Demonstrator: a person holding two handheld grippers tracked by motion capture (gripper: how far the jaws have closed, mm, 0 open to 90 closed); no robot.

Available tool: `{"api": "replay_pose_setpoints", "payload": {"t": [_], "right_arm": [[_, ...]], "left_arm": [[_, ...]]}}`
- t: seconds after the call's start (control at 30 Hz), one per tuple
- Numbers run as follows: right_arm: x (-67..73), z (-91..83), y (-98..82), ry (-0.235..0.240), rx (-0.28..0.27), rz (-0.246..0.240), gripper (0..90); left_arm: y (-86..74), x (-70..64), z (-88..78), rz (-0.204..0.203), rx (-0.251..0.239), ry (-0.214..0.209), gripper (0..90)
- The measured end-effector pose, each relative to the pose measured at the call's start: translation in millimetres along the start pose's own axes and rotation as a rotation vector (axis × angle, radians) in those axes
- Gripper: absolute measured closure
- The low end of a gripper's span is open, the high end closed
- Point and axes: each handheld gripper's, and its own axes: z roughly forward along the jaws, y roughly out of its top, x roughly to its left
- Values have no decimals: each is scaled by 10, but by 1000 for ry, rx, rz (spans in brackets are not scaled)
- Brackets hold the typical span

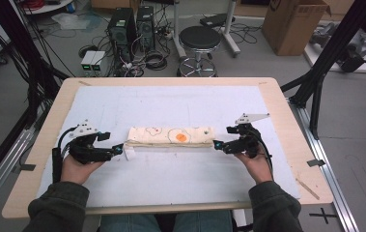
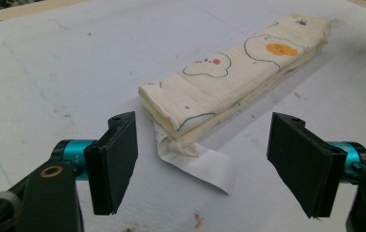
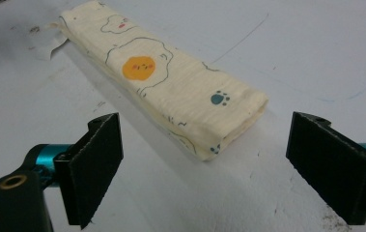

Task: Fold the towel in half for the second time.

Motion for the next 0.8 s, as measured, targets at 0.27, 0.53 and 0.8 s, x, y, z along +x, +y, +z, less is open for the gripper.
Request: {"api": "replay_pose_setpoints", "payload": {"t": [0.27,0.53,0.8], "right_arm": [[42,-62,-110,-5,-10,-4,123],[58,-139,-205,-11,-14,-1,122],[69,-209,-310,-19,-28,6,121]], "left_arm": [[-107,-35,-23,0,10,5,266],[-186,-71,-47,5,12,3,262],[-280,-78,-75,0,7,3,262]]}}
